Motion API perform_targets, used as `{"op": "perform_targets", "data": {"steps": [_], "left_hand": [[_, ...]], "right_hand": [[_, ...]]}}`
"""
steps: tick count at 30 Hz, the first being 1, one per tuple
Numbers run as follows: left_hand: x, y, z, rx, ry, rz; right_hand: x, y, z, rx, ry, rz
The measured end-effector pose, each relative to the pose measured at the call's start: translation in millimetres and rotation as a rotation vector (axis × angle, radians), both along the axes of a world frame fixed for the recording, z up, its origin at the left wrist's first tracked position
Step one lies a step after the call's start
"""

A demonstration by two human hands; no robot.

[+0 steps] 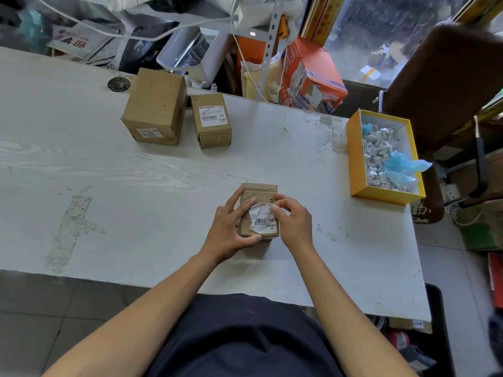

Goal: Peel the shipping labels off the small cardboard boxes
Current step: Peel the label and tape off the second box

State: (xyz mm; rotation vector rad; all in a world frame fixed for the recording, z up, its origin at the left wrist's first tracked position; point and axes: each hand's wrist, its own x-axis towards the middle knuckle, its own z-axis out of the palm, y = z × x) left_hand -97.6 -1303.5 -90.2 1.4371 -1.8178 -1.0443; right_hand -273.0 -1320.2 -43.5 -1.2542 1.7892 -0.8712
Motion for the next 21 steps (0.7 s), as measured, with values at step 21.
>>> {"op": "perform_targets", "data": {"steps": [21], "left_hand": [[0.4, 0.1, -1.6, 0.002, 0.013, -0.004]], "right_hand": [[0.3, -0.3, -0.2, 0.001, -0.023, -0.01]]}}
